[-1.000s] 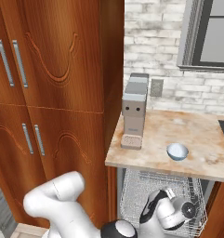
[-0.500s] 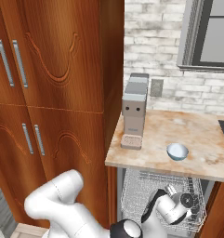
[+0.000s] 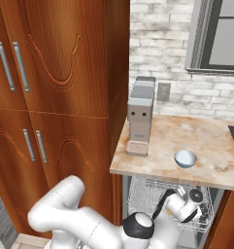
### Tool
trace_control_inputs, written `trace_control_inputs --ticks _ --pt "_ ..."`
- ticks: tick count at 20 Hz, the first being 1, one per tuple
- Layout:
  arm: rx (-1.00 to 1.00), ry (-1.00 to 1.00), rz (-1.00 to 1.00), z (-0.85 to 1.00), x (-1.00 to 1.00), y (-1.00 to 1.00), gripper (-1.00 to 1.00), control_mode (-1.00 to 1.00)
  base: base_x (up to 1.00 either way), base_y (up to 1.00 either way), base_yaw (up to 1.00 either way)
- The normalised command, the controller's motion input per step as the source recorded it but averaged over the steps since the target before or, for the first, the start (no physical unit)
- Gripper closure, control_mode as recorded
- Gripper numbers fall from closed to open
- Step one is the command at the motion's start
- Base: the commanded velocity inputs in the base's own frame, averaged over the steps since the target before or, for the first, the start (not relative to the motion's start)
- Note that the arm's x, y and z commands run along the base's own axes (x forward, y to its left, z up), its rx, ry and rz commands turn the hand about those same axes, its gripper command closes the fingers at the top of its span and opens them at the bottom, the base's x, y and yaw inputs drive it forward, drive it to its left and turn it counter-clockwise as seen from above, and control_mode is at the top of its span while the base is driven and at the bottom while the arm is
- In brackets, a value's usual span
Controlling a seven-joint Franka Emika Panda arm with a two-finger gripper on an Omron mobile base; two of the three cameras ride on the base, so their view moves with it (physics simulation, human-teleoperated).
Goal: Pick up the cup and bowl from the counter, place them in the dishwasher, and close the dishwasher door.
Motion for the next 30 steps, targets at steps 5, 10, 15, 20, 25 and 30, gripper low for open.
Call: trace_control_inputs --ticks 5,10,15,20,25,30 --pt "0.00 -0.01 0.00 -0.83 -0.64 -0.51 -1.00 -1.00 0.00 0.00 0.00" --pt "0.01 -0.03 0.01 -0.46 -0.46 -0.42 -1.00 -1.00 0.00 0.00 0.00" --pt "0.02 -0.05 0.00 0.58 -0.04 -0.03 -1.00 -1.00 0.00 0.00 0.00" --pt "0.08 -0.06 0.00 0.44 -0.31 -0.04 -1.00 -1.00 0.00 0.00 0.00" --pt "0.14 -0.04 0.00 0.50 -0.17 -0.02 -1.00 -1.00 0.00 0.00 0.00" --pt "0.14 -0.01 -0.01 0.80 0.00 0.00 -1.00 -1.00 0.00 0.00 0.00"
